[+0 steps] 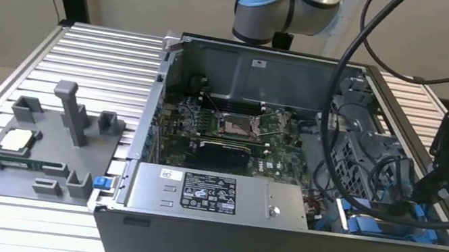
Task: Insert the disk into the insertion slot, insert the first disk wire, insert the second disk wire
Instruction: 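Insert the second disk wire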
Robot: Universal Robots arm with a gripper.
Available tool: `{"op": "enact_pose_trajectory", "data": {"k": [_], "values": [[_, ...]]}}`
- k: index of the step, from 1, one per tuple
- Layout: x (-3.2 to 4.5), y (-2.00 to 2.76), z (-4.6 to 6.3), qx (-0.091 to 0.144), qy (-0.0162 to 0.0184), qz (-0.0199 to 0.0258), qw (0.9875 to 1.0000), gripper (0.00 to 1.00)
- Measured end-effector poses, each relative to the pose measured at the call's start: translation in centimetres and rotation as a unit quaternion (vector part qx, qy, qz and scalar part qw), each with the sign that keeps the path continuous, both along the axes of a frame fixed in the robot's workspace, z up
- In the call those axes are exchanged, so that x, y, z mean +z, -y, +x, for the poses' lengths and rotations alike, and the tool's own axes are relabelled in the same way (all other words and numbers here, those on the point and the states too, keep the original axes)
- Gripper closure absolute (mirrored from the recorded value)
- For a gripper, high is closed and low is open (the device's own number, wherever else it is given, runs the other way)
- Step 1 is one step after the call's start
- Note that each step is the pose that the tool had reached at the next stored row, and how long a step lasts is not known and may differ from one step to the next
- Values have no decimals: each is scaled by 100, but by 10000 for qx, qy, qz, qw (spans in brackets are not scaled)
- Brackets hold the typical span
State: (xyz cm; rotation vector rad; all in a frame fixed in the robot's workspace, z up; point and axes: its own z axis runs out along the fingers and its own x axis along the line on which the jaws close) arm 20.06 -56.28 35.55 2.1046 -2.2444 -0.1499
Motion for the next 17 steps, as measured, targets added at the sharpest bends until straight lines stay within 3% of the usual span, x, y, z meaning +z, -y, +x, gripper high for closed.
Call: {"op": "enact_pose_trajectory", "data": {"k": [7, 16, 17], "values": [[0, 60, 0, -3, 0, 90, 10000, 0], [-4, 61, -12, -3, 0, 113, 9999, 0], [-4, 61, -13, -4, 0, 114, 9999, 100]]}}
